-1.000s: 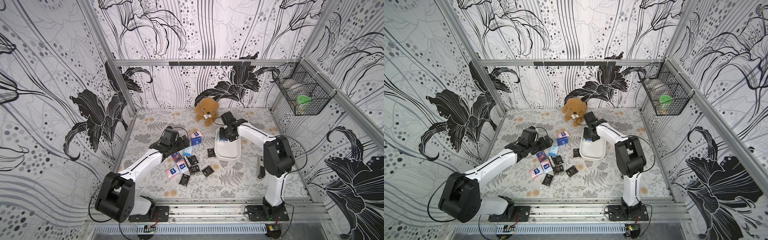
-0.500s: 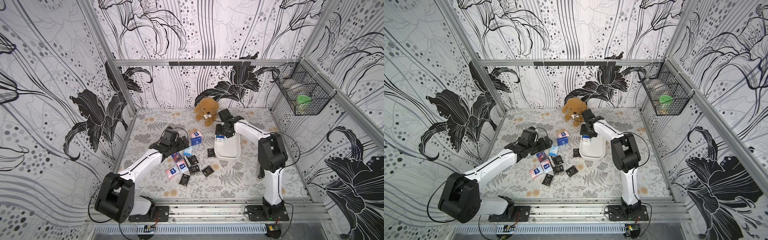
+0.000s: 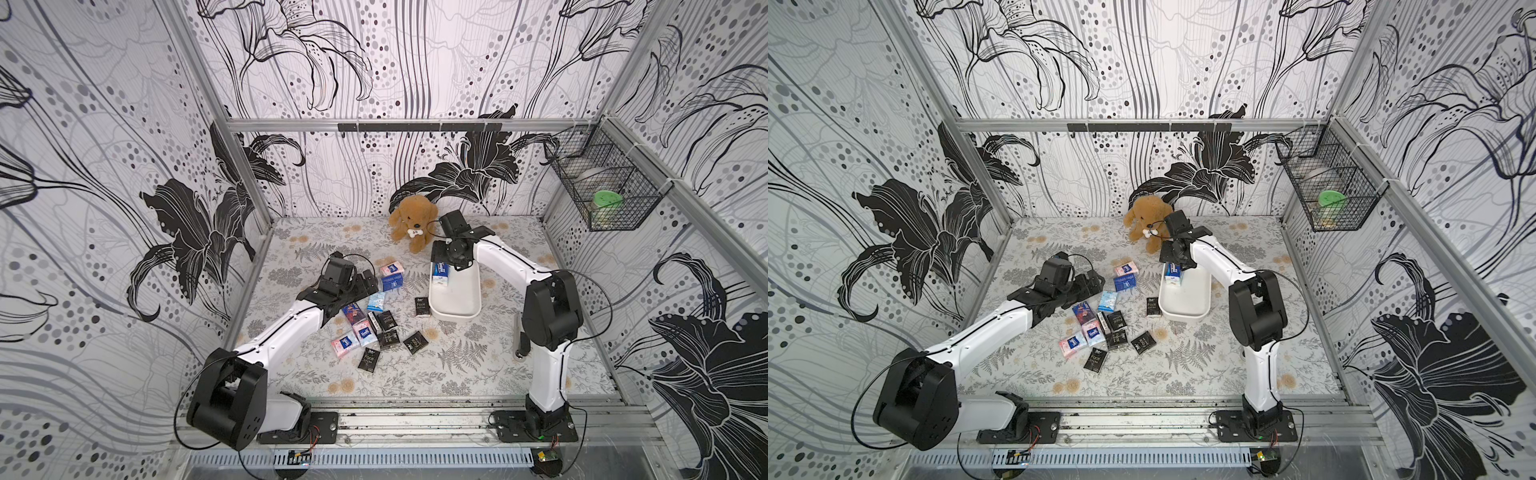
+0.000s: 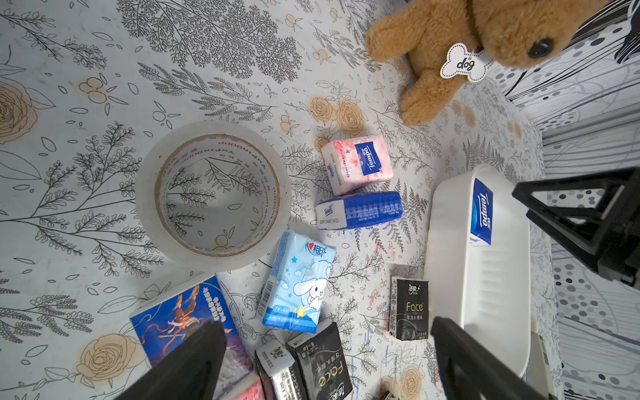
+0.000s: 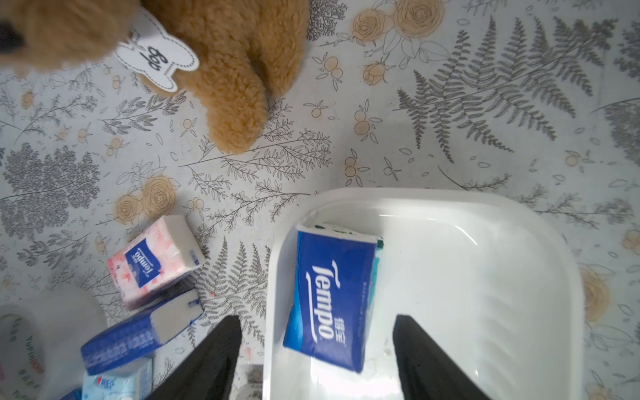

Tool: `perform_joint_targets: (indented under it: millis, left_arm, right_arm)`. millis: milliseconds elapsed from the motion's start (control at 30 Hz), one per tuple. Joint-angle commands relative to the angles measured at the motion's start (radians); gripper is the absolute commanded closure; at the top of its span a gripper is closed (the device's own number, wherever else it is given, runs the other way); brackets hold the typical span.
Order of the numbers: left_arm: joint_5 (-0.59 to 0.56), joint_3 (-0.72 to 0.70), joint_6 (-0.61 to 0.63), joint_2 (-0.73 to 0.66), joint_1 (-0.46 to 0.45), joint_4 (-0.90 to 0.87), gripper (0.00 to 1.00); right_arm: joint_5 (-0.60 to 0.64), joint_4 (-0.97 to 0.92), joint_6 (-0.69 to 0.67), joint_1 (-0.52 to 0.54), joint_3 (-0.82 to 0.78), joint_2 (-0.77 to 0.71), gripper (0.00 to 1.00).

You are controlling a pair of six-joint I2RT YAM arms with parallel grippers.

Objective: Put the pocket tissues into the storage box
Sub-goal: Place the pocket tissues in the storage box, then pick up the pocket tissues from the center of the board.

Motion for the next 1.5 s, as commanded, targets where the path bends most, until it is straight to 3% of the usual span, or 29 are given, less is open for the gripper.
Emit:
perform_joint_targets:
  millis: [0, 267, 633, 900, 1133, 1467]
  left_arm:
    - [-0.017, -0.002, -0.019, 0.006, 0.01, 0.066, 0.03]
    - [-0.016, -0.03, 0.008, -0.026, 0.087, 0.039, 0.03]
    - [-0.041, -0.094, 0.052, -0.133, 0.215, -0.022, 0.03]
    - [-0.059, -0.092, 0.072, -0.167, 0.239, -0.078, 0.03]
    - [-0.03, -0.101, 0.054, -0.167, 0.24, -0.054, 0.03]
    - [-0.015, -0.09, 0.053, -0.158, 0.241, -0.046, 0.03]
  right_arm:
    - [-0.017, 0.01, 0.045, 0.03, -0.061, -0.085, 0.24]
    - [-0.051, 0.034, 0.08, 0.17, -0.044, -0.062, 0.25]
    - [-0.173, 0.093, 0.076, 0.275, 0.264, 0.189, 0.25]
    - [-0.224, 0.045, 0.059, 0.287, 0.508, 0.378, 0.25]
    - [-0.239, 0.025, 0.062, 0.287, 0.484, 0.407, 0.25]
    - [-0.265, 0.057, 0.095, 0.289, 0.309, 0.334, 0.25]
